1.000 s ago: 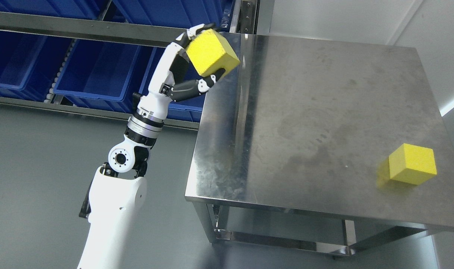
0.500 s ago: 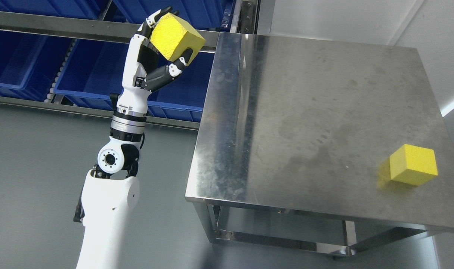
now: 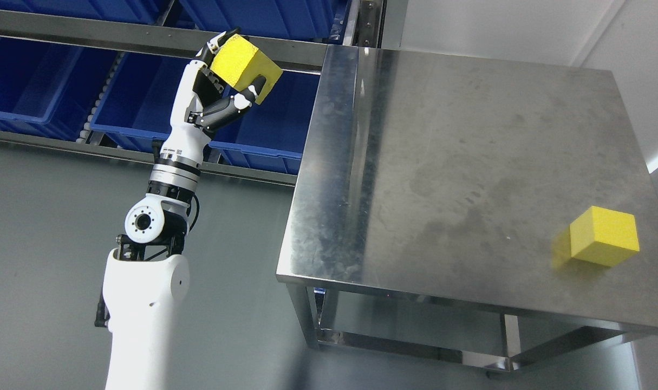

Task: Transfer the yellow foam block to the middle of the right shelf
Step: 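Hold the cube raised in the left hand while turning toward the blue shelves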

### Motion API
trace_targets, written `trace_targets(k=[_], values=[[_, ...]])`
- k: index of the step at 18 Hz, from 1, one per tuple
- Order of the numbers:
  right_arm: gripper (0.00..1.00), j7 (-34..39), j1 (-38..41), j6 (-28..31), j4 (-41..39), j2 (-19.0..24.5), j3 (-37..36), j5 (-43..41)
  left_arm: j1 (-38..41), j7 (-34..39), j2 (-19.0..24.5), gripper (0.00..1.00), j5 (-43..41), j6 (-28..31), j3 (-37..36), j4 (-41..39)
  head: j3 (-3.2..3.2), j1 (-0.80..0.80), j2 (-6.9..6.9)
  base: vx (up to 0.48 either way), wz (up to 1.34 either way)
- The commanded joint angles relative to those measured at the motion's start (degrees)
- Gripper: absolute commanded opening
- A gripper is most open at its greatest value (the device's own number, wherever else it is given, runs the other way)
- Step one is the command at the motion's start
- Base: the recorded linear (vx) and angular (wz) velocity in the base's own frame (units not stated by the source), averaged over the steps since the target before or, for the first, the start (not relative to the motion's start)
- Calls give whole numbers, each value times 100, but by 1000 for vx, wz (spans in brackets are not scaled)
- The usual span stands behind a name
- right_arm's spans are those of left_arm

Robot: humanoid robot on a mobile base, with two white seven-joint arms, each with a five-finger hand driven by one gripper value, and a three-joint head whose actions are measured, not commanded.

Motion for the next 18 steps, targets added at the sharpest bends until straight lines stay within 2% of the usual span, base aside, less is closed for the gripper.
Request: trace_targets(k=[1, 2, 3, 7, 18], values=[[100, 1, -18, 1, -100, -100, 0, -2, -101, -24, 85, 54, 7, -911, 257, -334, 0, 0, 0, -39, 145], [100, 1, -18, 1, -100, -100, 0, -10, -136, -32, 85, 54, 7, -1378, 222, -334, 0, 0, 0, -39, 145], [100, 1, -9, 1, -100, -100, 0, -2, -136, -24, 85, 54, 7, -1383, 205, -334, 0, 0, 0, -32, 267], [100, 1, -18, 1, -100, -100, 0, -11, -127, 29, 85, 54, 7, -672, 345, -334, 0, 0, 0, -31, 331], [100, 1, -18, 1, -100, -100, 0, -2, -57, -15, 85, 55, 7, -539, 468, -342, 0, 0, 0, -39, 808]])
